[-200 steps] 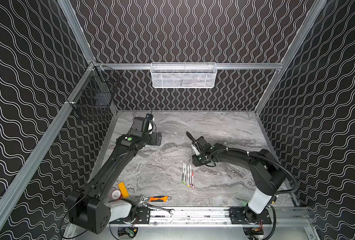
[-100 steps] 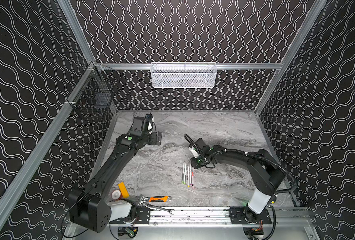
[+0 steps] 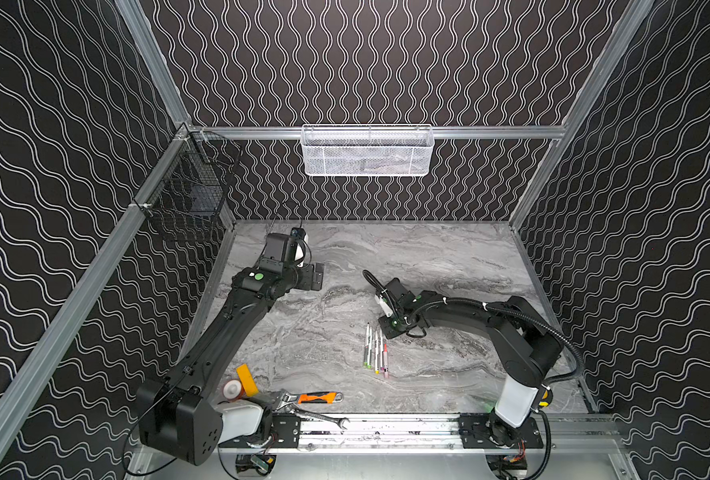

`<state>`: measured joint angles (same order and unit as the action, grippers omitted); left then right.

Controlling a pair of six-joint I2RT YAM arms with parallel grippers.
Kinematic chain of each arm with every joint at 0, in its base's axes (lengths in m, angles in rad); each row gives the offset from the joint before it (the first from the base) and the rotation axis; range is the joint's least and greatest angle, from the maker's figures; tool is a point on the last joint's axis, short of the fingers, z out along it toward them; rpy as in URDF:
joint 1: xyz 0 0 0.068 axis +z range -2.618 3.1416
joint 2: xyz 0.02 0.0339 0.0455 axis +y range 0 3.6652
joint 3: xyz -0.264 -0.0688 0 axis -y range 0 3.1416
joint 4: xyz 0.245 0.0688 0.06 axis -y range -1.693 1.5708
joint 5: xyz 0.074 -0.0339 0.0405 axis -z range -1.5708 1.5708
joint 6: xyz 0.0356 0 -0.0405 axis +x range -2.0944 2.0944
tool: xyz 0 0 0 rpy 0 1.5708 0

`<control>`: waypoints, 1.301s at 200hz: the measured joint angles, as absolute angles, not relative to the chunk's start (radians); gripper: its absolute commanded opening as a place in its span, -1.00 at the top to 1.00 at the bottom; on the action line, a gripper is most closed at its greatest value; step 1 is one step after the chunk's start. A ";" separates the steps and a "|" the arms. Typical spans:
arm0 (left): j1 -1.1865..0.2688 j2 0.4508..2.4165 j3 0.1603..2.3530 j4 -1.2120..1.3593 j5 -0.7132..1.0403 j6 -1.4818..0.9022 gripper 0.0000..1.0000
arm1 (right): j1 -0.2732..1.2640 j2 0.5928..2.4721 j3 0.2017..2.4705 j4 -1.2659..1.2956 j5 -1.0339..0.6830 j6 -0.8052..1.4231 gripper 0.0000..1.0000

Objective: Insert the pens into the pen caps

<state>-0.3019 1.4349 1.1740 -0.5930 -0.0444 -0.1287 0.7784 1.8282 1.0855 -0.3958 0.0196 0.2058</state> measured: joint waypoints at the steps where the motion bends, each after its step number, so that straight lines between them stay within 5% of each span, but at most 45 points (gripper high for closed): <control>1: -0.302 1.435 1.174 -0.593 -0.044 -0.129 -0.97 | 0.779 1.829 1.086 -0.396 0.021 0.204 0.55; 130: -0.286 1.423 1.170 -0.563 0.123 -0.158 -0.98 | 0.785 1.739 1.056 -0.375 0.062 0.199 0.67; 229: -0.332 1.421 1.076 -0.327 0.654 -0.294 -0.97 | 0.672 1.426 0.955 -0.184 -0.193 0.171 0.67; 260: -0.351 1.434 1.045 -0.255 0.779 -0.344 -0.80 | 0.667 1.333 0.897 -0.103 -0.295 0.144 0.67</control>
